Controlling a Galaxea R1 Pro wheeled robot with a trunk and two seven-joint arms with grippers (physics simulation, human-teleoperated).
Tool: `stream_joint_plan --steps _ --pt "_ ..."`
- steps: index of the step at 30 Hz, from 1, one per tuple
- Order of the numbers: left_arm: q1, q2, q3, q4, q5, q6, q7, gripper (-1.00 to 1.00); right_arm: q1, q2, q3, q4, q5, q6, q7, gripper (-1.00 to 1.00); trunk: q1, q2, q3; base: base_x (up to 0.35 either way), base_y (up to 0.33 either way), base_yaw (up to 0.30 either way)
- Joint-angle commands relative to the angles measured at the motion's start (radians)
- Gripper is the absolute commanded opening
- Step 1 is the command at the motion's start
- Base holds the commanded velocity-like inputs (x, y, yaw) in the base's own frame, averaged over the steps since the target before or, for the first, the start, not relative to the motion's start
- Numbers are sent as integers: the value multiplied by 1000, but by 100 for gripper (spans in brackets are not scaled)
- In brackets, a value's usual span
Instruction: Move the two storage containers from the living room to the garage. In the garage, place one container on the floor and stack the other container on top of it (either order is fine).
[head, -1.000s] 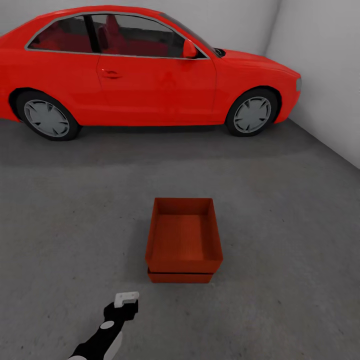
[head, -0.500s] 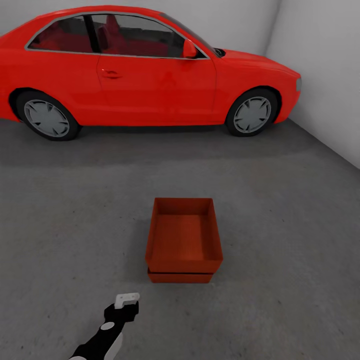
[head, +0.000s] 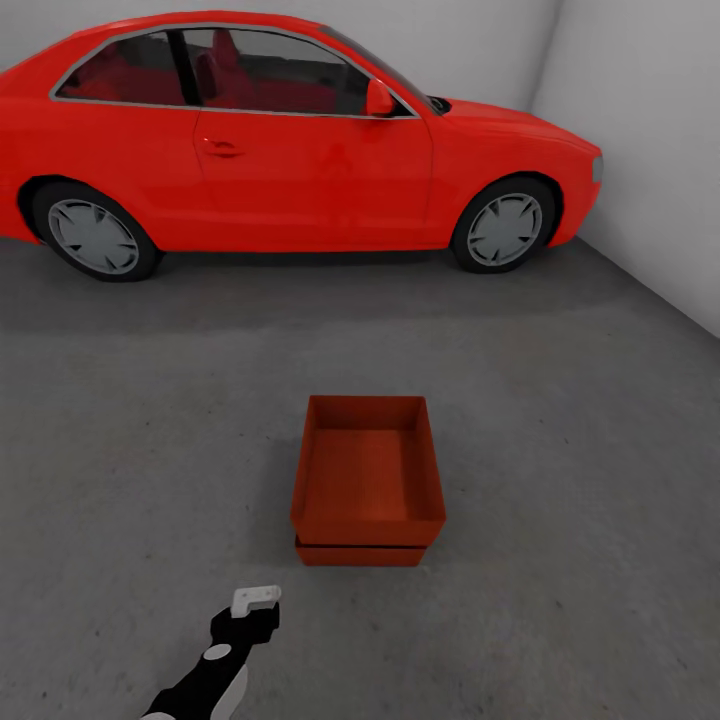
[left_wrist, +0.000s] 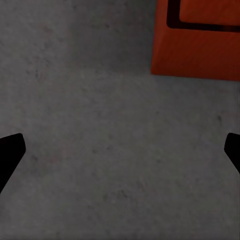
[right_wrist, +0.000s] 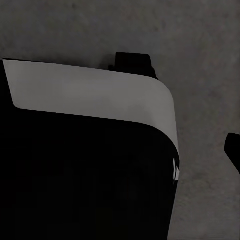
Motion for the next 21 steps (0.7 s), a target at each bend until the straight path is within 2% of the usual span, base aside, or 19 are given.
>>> stream_joint_plan --steps 1,21 --pt "-1 -1 5 1 -3 -4 0 100 -2 0 0 5 7 -7 -5 100 0 0 -1 0 0 0" --pt "-1 -3 5 1 -2 -4 0 100 -2 0 0 5 7 -7 -5 100 0 0 -1 0 0 0"
